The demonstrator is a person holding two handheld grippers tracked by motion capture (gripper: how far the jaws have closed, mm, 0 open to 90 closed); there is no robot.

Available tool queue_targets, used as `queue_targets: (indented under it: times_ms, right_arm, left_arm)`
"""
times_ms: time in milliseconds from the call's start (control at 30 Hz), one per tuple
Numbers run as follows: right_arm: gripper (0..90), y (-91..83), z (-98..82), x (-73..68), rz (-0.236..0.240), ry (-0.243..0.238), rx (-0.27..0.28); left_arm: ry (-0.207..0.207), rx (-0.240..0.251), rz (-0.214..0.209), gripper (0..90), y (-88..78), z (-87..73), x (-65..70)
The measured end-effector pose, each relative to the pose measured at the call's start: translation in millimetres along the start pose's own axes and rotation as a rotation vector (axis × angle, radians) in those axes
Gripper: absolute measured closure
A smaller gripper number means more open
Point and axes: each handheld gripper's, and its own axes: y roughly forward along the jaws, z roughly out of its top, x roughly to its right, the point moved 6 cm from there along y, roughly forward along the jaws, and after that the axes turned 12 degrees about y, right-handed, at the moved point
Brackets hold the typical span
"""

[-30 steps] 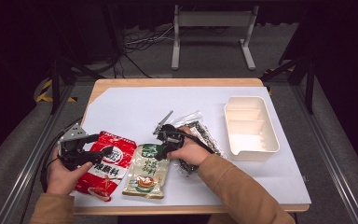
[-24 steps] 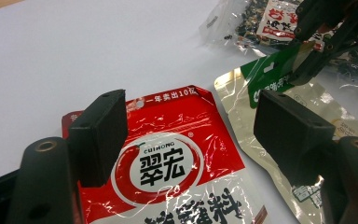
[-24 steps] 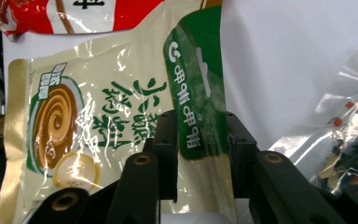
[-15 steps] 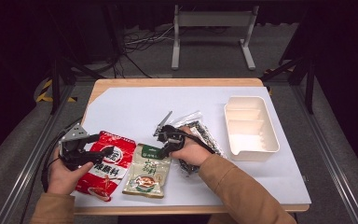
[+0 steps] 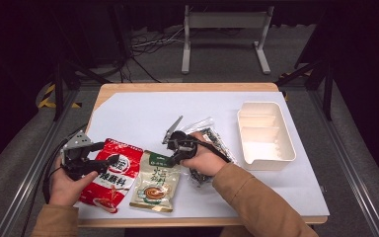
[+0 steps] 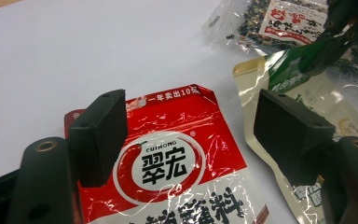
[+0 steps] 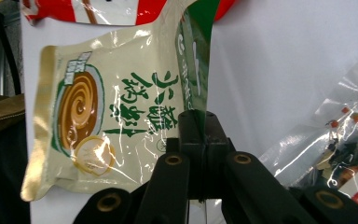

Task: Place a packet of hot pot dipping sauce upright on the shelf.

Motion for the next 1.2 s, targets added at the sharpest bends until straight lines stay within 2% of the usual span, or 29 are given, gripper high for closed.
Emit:
queue_targets:
  times_ms: [400, 533, 833, 1033, 1200]
  right_arm:
    - [89.8, -32.8, 9.8, -29.1, 0.019, -0.067, 0.037]
    - [89.8, -39.6, 11.3, -36.1, 0.005, -0.081, 0.043]
    - [89.8, -58.5, 13.9, -56.2, 0.024, -0.136, 0.068]
    - [89.9, -70.0, 17.6, -67.7, 0.017, -0.175, 0.096]
    - [89.9, -80.2, 20.9, -72.8, 0.000, -0.202, 0.118]
  left_arm:
    - [0.006, 0.009, 0.005, 26.6, -2.1, 1.4, -0.6]
    - [0.002, 0.011, 0.006, 26.6, -2.9, 0.6, -1.4]
    - [-0.009, 0.011, 0.007, 26.6, -3.0, 0.1, -1.6]
    - [0.001, 0.017, 0.010, 26.7, -3.7, 1.1, -1.9]
    - [-0.011, 0.019, 0.015, 26.6, -4.0, 0.0, -3.0]
